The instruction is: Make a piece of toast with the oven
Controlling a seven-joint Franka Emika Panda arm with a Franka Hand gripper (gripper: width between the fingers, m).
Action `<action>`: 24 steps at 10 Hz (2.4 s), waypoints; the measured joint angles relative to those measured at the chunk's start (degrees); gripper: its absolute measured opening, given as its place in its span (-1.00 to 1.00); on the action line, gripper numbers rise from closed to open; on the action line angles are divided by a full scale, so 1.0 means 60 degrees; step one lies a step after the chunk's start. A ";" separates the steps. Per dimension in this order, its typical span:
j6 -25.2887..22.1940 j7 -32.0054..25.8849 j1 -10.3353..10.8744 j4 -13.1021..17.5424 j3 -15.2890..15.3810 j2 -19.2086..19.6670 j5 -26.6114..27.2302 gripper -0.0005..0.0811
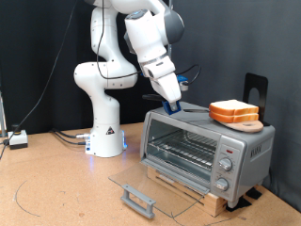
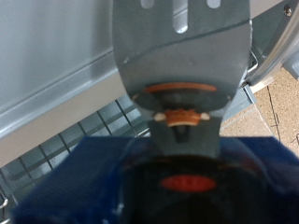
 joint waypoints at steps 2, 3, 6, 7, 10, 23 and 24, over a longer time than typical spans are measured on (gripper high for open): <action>0.0052 0.0018 0.0000 0.0062 0.0087 0.0101 0.0055 -0.02; 0.0054 0.0020 0.0001 0.0111 0.0125 0.0161 0.0113 -0.02; -0.0132 0.0019 0.0010 0.0265 0.0135 0.0187 0.0263 -0.02; -0.0267 0.0011 0.0010 0.0335 0.0129 0.0177 0.0276 -0.02; -0.0385 0.0105 0.0008 0.0400 0.0216 0.0193 0.0248 -0.02; 0.0786 0.1291 0.0205 0.0853 0.1938 0.1022 0.0943 -0.02; 0.0786 0.1282 0.0206 0.0853 0.1918 0.1037 0.1250 -0.02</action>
